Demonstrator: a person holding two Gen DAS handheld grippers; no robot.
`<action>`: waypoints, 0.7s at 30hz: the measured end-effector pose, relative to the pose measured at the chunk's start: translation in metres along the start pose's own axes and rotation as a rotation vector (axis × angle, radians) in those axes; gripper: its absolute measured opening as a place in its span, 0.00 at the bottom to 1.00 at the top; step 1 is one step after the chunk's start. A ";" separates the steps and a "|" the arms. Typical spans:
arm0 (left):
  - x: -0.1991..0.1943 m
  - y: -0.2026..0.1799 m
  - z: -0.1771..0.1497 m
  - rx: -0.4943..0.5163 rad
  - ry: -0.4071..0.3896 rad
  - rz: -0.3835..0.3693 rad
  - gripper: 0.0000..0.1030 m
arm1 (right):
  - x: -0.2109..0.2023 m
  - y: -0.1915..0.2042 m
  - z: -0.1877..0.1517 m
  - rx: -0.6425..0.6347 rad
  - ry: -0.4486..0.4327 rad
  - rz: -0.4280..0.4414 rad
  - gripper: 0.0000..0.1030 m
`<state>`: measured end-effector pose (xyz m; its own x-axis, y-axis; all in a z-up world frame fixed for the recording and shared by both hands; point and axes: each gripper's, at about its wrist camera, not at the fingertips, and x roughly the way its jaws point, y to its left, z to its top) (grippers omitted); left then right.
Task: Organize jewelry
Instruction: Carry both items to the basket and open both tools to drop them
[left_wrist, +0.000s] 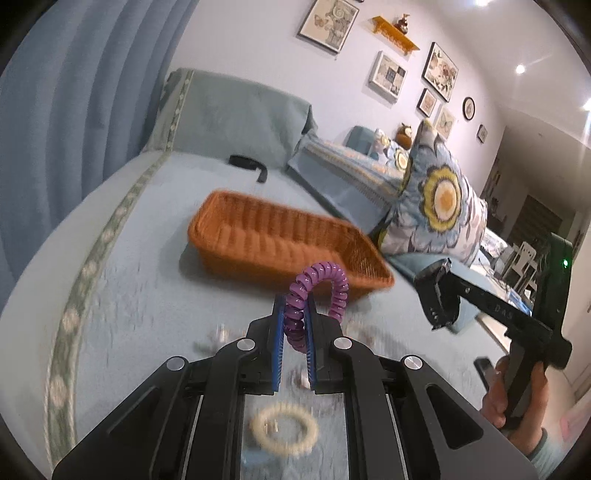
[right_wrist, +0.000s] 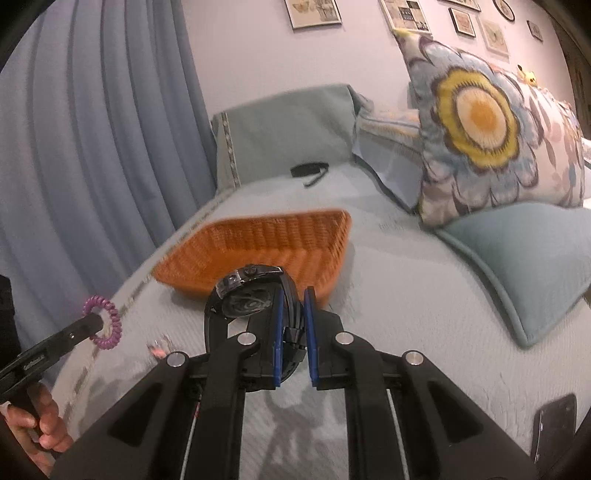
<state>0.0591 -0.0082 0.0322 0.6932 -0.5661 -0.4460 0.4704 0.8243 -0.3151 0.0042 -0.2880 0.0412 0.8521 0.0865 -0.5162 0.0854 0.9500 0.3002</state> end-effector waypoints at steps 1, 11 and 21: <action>0.006 -0.001 0.010 0.004 -0.007 -0.002 0.08 | 0.006 0.004 0.009 -0.004 -0.006 0.002 0.09; 0.114 0.007 0.073 0.004 0.059 0.027 0.08 | 0.131 0.024 0.064 -0.021 0.145 -0.003 0.09; 0.184 0.016 0.060 0.050 0.252 0.109 0.08 | 0.210 0.024 0.046 -0.031 0.369 -0.039 0.09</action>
<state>0.2270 -0.0981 -0.0045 0.5864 -0.4528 -0.6716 0.4312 0.8764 -0.2144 0.2092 -0.2606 -0.0231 0.6042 0.1469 -0.7831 0.0939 0.9629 0.2531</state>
